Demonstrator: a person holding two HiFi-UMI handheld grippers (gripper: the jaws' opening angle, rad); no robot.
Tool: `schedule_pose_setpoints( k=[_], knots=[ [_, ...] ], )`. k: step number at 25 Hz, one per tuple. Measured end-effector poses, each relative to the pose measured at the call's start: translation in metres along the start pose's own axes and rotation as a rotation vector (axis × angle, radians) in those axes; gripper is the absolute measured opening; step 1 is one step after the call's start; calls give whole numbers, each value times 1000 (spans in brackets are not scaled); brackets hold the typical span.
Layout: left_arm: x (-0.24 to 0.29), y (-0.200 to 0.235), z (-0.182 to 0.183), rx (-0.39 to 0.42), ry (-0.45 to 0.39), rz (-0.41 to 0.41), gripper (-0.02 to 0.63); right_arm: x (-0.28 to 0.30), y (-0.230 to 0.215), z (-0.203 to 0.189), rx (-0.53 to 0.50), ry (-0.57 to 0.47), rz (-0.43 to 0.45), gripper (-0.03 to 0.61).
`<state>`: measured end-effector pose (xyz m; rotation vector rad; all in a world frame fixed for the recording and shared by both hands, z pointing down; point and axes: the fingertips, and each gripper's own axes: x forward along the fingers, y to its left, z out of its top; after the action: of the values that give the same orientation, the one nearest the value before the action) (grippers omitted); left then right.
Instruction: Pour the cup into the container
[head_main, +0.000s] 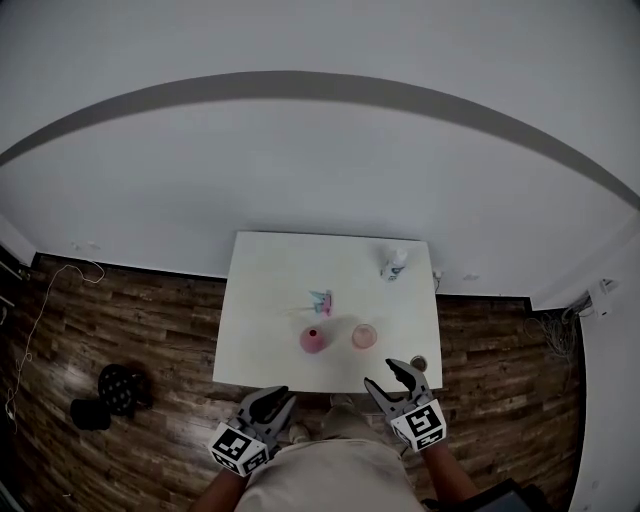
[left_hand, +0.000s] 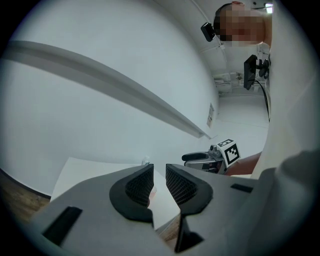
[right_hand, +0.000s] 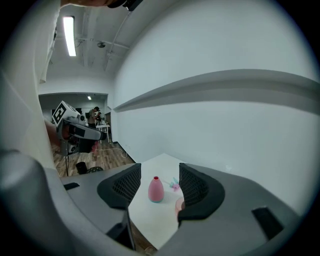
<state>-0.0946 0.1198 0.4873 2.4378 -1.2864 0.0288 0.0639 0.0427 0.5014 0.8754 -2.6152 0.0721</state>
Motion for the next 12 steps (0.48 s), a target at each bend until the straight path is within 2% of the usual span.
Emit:
schedule_pose_setpoints(
  k=[12],
  knots=[
    [69,3,-6,-9,33,159,71,46,-59,-46,-79,108,204,276]
  ],
)
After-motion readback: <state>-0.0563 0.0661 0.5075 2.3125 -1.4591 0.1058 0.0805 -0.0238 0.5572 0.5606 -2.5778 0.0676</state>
